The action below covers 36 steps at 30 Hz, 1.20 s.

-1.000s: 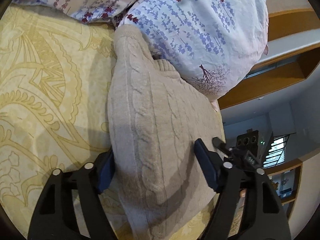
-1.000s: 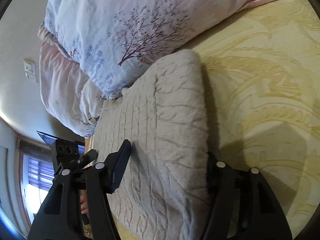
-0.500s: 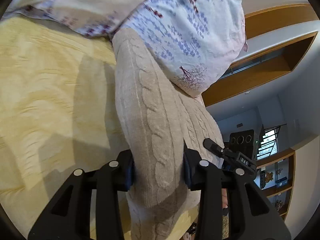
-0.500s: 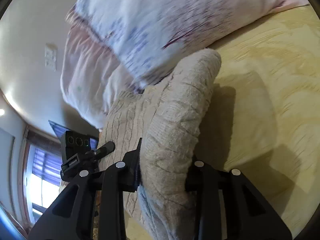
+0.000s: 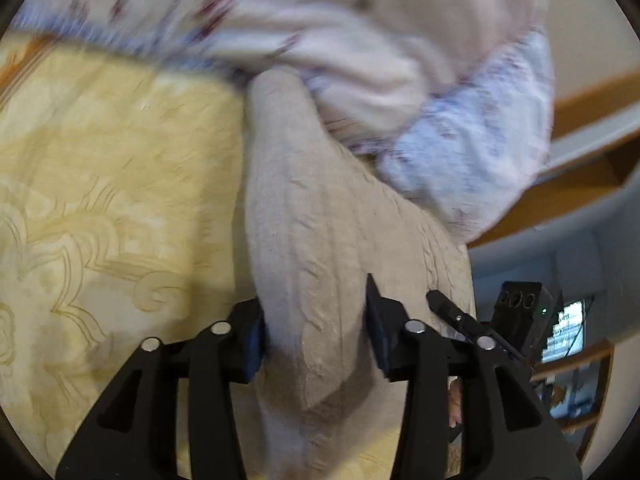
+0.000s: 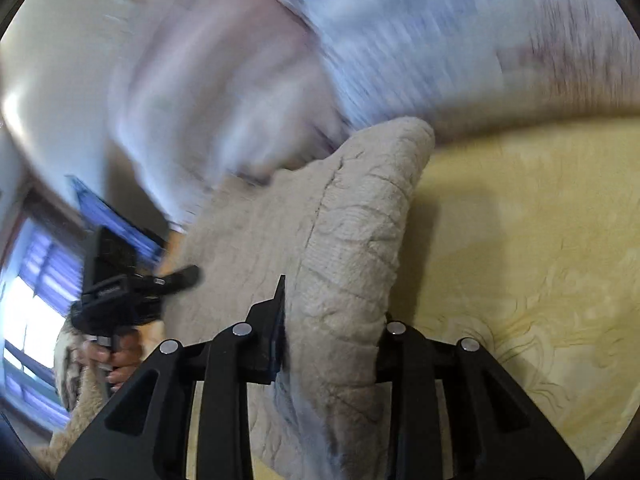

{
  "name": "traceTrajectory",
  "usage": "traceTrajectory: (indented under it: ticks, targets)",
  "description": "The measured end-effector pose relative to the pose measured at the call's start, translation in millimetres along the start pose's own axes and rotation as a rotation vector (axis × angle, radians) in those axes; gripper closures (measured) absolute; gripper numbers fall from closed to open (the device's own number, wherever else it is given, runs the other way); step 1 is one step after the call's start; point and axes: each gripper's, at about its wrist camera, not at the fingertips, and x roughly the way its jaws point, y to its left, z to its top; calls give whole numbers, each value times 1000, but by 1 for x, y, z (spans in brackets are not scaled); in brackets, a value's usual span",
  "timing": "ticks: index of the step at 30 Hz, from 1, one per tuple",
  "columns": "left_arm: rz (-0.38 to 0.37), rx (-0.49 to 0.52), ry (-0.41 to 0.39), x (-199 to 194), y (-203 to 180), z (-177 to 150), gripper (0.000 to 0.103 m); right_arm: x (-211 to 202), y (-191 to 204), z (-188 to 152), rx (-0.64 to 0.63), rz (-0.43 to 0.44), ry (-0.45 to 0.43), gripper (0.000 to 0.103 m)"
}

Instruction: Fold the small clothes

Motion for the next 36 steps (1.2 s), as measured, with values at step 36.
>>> traceTrajectory:
  ticks: [36]
  targets:
    - [283,278,-158,-43,-33,-95,32,-60,46,-43,-238,-143,-153,71]
